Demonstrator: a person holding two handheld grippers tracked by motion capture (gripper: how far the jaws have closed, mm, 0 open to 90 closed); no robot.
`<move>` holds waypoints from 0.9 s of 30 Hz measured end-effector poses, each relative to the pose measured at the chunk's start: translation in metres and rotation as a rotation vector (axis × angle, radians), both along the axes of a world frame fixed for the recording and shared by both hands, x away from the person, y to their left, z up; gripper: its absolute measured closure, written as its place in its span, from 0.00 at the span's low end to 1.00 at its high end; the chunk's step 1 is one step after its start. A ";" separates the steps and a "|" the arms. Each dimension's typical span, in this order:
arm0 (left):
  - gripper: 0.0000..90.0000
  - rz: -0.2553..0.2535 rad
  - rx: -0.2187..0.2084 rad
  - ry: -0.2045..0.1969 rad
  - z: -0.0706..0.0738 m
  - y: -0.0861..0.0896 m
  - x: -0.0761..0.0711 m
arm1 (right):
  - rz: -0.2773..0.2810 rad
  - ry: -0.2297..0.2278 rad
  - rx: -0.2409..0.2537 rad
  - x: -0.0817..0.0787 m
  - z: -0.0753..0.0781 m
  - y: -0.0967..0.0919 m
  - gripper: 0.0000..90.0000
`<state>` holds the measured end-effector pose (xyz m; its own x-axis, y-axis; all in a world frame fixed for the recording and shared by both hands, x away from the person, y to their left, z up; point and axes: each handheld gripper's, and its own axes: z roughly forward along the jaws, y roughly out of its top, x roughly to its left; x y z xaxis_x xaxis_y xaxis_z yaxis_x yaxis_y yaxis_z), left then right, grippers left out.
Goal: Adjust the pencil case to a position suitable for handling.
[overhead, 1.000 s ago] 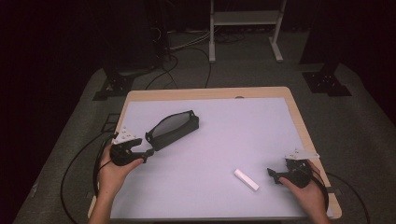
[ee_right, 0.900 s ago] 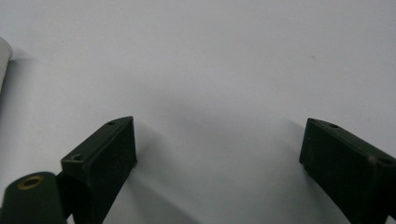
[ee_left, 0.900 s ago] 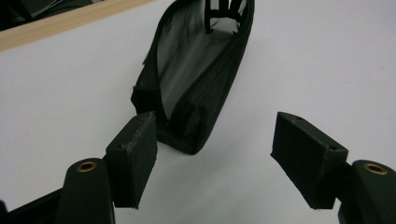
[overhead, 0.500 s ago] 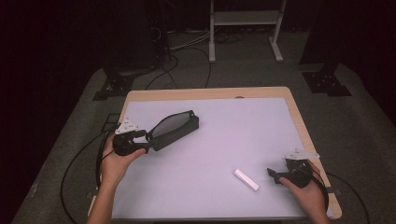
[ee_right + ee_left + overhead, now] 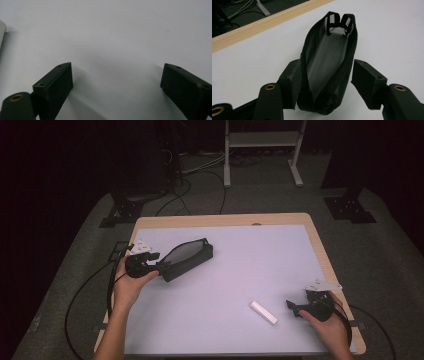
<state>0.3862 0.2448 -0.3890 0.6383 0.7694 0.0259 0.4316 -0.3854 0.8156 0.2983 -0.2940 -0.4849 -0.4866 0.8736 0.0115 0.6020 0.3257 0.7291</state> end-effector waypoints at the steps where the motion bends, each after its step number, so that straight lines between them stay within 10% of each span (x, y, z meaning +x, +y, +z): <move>1: 0.46 0.000 0.000 0.000 0.000 0.000 0.000 | 0.000 0.000 0.000 0.000 0.000 0.000 0.11; 27: 0.59 -0.021 0.019 0.002 -0.010 -0.015 0.058 | 0.000 -0.001 0.000 0.000 0.000 0.000 0.11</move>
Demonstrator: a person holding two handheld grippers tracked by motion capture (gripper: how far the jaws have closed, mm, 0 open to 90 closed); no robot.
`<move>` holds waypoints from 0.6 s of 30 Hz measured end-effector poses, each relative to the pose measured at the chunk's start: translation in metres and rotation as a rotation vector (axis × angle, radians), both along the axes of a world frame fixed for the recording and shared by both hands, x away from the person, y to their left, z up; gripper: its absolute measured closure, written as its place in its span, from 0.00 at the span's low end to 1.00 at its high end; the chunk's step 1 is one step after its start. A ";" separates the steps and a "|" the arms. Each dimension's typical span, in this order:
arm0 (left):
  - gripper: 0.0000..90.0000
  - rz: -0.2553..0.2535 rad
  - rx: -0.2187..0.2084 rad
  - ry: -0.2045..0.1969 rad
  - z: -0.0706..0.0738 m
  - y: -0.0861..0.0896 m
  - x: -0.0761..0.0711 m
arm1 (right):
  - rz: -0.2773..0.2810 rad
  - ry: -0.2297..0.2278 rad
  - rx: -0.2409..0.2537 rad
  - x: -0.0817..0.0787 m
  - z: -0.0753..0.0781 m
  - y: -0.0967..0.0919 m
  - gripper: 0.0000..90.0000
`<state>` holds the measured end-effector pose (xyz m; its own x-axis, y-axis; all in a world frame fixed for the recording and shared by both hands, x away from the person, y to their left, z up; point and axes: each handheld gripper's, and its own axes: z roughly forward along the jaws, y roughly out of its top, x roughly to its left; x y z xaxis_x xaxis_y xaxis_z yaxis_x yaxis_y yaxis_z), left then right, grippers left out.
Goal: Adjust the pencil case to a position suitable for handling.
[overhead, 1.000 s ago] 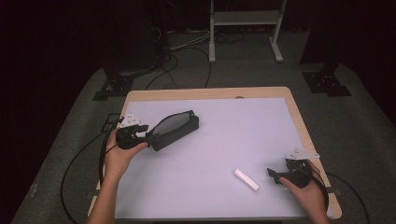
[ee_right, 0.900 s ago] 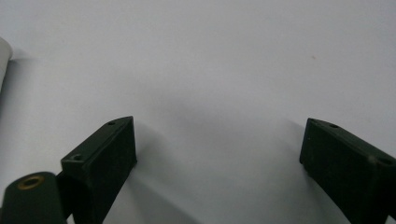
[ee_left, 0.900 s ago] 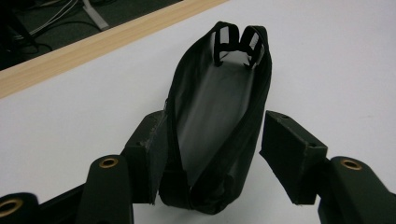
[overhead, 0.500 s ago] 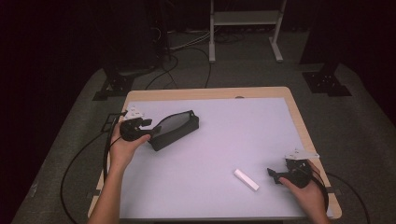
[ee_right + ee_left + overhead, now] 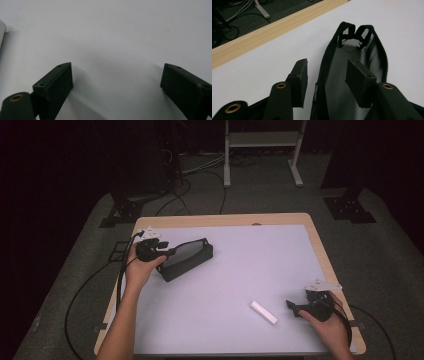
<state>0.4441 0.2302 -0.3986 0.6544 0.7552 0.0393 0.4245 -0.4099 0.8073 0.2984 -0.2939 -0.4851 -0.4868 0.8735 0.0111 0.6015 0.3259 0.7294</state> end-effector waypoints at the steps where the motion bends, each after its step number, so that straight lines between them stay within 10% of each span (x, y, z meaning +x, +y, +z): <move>1: 0.59 0.000 0.000 0.000 0.000 0.000 0.000 | 0.000 0.000 0.000 0.000 0.000 0.000 0.11; 18: 0.73 -0.029 -0.004 0.035 -0.017 -0.008 0.021 | 0.000 0.000 0.000 0.000 0.000 0.000 0.11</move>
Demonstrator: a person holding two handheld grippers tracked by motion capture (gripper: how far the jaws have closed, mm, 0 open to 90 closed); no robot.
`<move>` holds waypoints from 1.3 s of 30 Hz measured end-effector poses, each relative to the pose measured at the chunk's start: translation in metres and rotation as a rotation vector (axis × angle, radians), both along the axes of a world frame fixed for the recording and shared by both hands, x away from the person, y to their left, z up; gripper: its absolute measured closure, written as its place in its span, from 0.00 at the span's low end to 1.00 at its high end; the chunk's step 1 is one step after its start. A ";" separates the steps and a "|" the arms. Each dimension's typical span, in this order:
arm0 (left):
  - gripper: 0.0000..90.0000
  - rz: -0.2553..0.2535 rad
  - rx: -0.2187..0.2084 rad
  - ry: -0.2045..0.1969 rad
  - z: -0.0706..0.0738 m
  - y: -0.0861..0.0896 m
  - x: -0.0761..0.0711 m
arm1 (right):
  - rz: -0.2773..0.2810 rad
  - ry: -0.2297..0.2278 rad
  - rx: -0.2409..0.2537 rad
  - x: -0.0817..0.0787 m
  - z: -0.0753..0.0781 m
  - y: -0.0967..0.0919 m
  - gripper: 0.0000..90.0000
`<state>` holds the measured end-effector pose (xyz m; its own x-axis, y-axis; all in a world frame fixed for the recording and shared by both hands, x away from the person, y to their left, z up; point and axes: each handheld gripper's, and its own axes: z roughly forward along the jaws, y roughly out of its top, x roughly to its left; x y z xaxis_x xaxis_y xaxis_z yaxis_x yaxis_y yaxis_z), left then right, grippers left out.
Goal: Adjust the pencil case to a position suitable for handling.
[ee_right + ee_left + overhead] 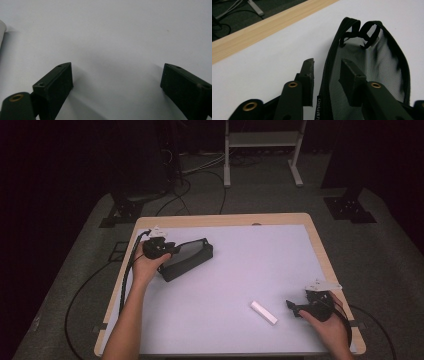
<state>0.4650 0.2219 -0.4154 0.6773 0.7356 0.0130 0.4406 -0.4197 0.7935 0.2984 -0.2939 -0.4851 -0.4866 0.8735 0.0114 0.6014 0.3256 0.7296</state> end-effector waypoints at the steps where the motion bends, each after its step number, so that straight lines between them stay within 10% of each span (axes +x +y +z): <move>1: 0.73 -0.002 0.005 0.003 0.000 0.000 0.001 | 0.000 0.000 0.000 0.000 0.000 0.000 0.11; 23: 0.96 0.003 -0.048 0.074 -0.005 0.002 0.006 | 0.001 0.000 0.000 0.000 0.000 0.000 0.11; 39: 0.98 -0.086 -0.098 0.097 0.008 0.000 -0.006 | 0.000 0.000 0.000 0.000 0.000 0.000 0.11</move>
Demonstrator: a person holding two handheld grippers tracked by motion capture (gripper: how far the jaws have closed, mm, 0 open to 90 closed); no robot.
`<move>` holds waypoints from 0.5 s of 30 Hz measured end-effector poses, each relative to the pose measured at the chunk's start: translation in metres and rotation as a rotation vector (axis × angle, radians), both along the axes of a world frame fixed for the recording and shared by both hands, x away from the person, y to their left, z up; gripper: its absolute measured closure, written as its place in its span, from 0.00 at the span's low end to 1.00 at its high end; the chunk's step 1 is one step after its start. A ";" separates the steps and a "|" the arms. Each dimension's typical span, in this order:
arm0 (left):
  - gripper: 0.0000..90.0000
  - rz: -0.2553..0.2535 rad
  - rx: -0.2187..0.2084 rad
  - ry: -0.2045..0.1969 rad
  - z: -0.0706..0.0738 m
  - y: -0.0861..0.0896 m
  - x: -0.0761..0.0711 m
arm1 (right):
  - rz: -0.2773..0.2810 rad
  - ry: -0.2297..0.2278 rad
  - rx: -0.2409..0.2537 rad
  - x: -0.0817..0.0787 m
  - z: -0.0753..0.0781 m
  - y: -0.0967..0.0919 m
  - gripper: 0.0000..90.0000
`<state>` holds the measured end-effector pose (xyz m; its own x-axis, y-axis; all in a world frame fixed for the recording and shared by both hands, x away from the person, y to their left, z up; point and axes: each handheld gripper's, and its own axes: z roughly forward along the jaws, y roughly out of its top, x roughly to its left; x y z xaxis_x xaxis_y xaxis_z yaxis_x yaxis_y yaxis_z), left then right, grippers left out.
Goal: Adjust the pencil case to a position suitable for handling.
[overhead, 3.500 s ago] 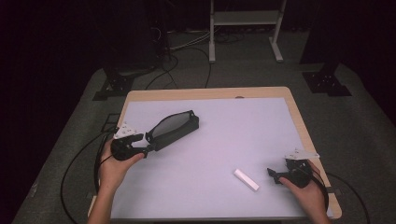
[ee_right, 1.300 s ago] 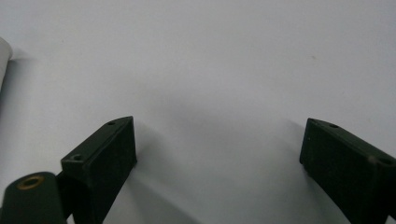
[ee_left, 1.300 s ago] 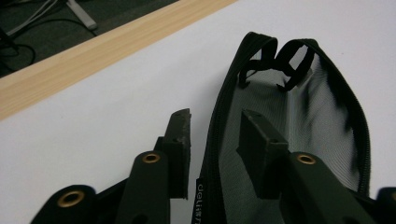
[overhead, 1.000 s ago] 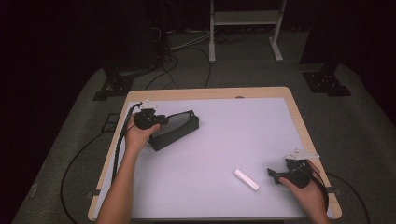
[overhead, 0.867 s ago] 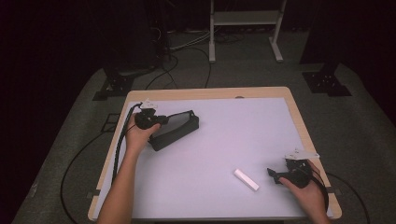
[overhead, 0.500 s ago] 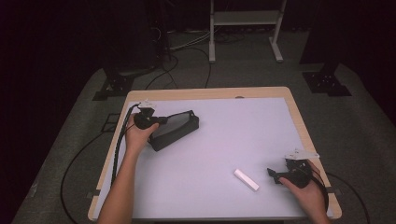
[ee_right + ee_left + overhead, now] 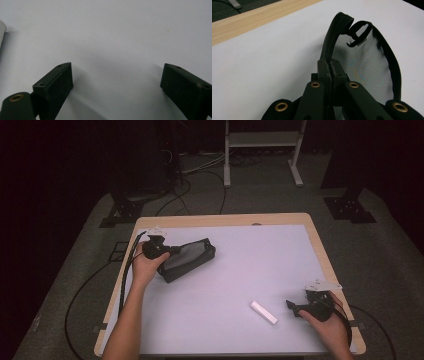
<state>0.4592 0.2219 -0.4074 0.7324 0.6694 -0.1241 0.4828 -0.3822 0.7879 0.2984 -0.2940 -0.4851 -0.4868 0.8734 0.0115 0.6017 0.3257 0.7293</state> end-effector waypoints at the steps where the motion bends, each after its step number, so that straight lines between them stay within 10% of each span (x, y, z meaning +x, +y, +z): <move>1: 0.98 -0.009 0.001 0.003 0.001 0.000 -0.001 | 0.000 0.000 0.000 0.000 0.000 0.000 0.11; 15: 0.98 -0.114 -0.026 0.007 0.008 -0.013 -0.013 | 0.000 0.001 0.001 0.000 0.000 0.000 0.11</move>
<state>0.4458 0.2084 -0.3997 0.8026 0.5785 -0.1459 0.4430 -0.4141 0.7951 0.2984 -0.2940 -0.4850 -0.4867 0.8735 0.0125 0.6024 0.3252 0.7289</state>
